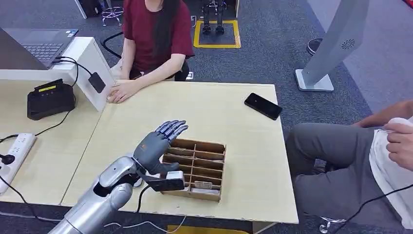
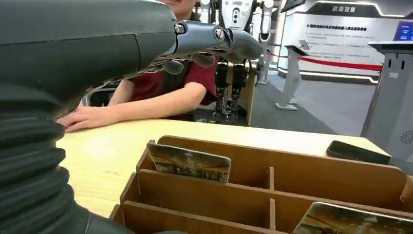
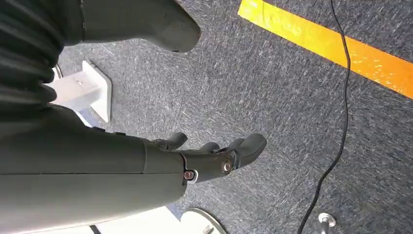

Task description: Pass the card to the sensor for recognition and then transmit it.

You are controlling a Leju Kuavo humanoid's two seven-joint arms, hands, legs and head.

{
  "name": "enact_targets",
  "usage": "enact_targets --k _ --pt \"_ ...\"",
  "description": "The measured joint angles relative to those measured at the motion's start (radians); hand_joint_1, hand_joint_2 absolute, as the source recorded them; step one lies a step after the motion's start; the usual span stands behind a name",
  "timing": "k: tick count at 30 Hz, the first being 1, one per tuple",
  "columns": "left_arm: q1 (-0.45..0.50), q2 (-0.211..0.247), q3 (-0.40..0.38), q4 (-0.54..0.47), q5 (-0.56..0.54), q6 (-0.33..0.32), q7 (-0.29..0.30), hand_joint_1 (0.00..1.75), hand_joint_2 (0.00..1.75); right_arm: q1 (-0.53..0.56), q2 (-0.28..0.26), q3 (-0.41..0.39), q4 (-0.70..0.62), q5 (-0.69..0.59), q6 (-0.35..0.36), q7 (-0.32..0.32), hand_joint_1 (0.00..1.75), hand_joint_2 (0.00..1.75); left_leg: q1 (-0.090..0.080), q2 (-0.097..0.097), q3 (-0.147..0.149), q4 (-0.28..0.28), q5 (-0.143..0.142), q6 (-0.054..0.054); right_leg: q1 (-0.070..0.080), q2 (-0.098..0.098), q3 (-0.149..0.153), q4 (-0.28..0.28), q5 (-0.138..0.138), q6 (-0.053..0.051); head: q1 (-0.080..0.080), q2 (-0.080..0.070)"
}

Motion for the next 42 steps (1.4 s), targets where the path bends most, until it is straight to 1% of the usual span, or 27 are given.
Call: enact_targets --k 14,15,30,42 --pt "-0.002 0.0 -0.002 0.016 -0.003 0.002 -0.002 0.28 1.75 0.0 0.0 -0.007 0.0 0.0 -0.001 -0.002 0.0 1.75 0.0 0.0 0.0 0.0 0.0 0.0 0.0 0.0 0.0 0.0 0.0 0.0 0.0 0.0" --pt "-0.002 0.0 -0.002 0.016 -0.003 0.002 -0.002 1.75 1.75 0.0 0.0 -0.007 0.0 0.0 -0.001 -0.002 0.0 1.75 0.0 0.0 0.0 0.0 0.0 0.0 0.0 0.0 0.0 0.0 0.0 0.0 0.0 0.0" --pt "-0.007 0.0 -0.003 0.021 -0.002 0.005 -0.002 1.75 1.75 0.0 0.0 -0.008 0.0 0.0 -0.005 -0.005 0.0 1.75 0.0 0.0 0.0 0.0 0.0 0.0 0.0 0.0 0.0 0.0 0.0 0.0 0.0 0.0" --pt "-0.007 0.002 -0.003 0.023 0.001 0.005 -0.002 1.75 1.75 0.0 0.0 -0.008 0.0 0.0 -0.019 -0.025 0.0 1.75 0.0 0.0 0.0 0.0 0.0 0.0 0.0 0.0 0.0 0.0 0.0 0.0 0.0 0.0"
